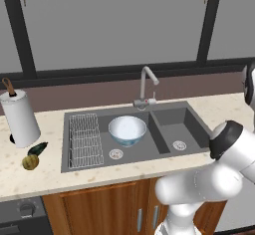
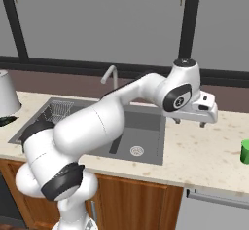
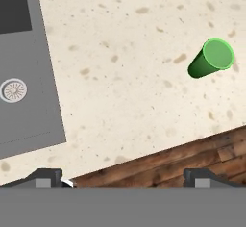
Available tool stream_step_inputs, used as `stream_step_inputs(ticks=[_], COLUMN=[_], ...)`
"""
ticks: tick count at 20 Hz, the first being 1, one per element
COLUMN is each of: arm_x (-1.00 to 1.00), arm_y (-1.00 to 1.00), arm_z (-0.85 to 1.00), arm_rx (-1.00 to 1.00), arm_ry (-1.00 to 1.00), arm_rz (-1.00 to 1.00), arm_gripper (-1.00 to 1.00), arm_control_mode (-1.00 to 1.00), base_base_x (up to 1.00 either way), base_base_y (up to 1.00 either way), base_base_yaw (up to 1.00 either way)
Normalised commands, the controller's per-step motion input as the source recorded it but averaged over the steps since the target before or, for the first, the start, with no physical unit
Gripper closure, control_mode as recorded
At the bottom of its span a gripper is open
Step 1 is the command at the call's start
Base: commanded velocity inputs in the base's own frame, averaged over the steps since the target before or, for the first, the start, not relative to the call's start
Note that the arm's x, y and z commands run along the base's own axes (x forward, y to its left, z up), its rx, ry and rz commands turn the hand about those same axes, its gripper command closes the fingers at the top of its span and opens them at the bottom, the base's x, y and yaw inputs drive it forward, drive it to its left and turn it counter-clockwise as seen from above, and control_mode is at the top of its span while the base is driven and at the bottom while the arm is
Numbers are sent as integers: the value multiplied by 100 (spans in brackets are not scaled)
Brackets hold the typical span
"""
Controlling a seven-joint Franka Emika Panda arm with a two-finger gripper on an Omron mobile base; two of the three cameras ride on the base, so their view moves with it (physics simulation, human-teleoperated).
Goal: Remove the squash and eggplant from the sink. Then move the bowl and cup from the counter to the sink for washing.
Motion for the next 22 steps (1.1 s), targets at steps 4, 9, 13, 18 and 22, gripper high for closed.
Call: stream_step_inputs(ticks=[4, 9, 13, 18, 22], arm_x=[3, 3, 3, 7, 2], arm_y=[-22, -24, -25, -24, -20], arm_z=[-1, -1, -1, -3, -7], arm_rx=[0, 1, 0, 0, 3], arm_ry=[0, 0, 0, 0, 0], arm_rz=[0, 0, 0, 0, 0], arm_gripper=[-100, -100, -100, -100, -100], arm_control_mode=[-100, -100, -100, -100, -100], base_base_x=[0, 0, 0, 0, 0], base_base_y=[0, 0, 0, 0, 0], base_base_yaw=[0, 0, 0, 0, 0])
